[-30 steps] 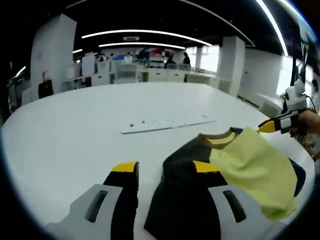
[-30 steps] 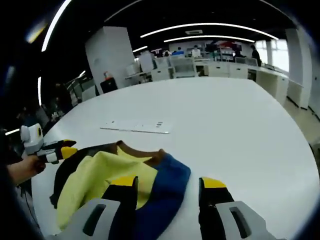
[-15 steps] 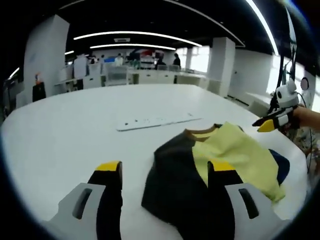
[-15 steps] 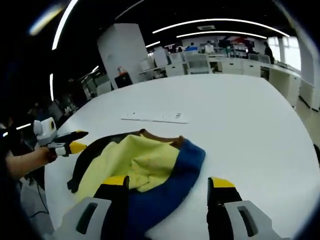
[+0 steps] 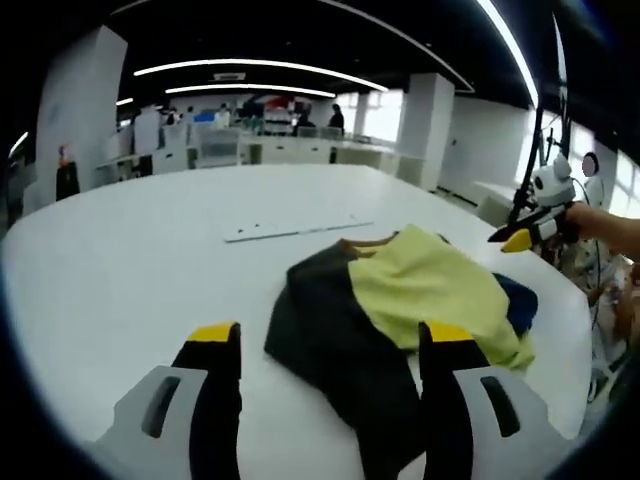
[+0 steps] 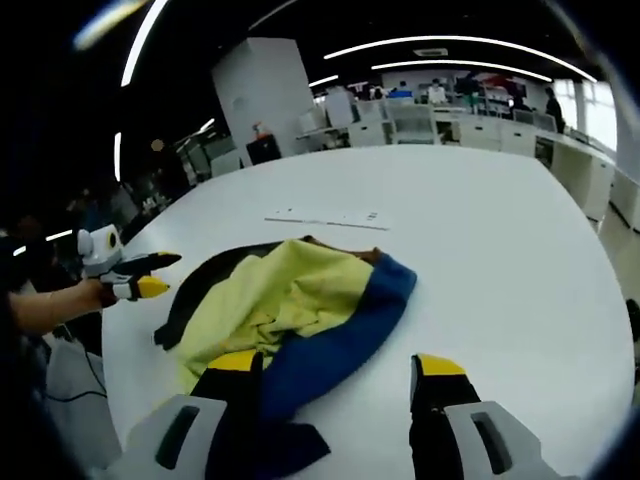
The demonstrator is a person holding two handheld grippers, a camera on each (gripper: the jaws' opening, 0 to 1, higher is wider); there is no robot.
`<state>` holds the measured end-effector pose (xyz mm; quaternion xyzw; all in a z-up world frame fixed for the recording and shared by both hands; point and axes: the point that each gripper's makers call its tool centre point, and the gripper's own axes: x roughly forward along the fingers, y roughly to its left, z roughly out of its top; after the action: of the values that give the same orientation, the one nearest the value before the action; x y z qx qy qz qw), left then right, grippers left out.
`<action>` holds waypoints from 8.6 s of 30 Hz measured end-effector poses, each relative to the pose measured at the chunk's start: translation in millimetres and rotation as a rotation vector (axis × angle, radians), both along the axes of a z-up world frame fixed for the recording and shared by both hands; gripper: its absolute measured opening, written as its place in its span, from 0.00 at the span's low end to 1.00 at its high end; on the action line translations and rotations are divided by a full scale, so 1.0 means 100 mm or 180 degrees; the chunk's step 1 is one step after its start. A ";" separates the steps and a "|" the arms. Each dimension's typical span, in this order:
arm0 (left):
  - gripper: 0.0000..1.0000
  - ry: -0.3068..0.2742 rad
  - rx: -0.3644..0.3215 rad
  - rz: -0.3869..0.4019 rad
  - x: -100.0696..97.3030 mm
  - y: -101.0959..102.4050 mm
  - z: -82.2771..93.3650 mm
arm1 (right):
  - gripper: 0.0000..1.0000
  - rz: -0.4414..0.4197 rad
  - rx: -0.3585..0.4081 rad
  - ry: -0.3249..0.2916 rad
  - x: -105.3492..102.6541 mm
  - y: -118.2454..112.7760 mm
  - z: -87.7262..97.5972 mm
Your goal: Fold the garment on the visible template until the final outline fits inside the template.
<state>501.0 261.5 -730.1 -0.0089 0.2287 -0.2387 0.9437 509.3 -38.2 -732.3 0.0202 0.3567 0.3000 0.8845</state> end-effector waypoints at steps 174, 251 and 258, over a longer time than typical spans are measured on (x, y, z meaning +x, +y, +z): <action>0.00 0.1057 0.0105 0.1870 -1.15 2.29 -0.28 | 0.00 -0.1584 -0.1271 -0.0187 -0.63 -2.65 0.02; 0.79 0.0530 -0.0101 0.0192 -1.38 0.33 -0.05 | 0.80 -0.0462 -0.0125 0.0120 -1.00 -0.87 -0.07; 0.76 0.0532 -0.0229 0.0052 -1.43 -0.04 -0.02 | 0.75 -0.0333 -0.0077 0.0111 -1.07 -0.60 -0.08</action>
<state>357.7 257.8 -732.4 -0.0645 0.2979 -0.2375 0.9223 401.9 -98.4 -740.2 0.0333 0.3741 0.2486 0.8928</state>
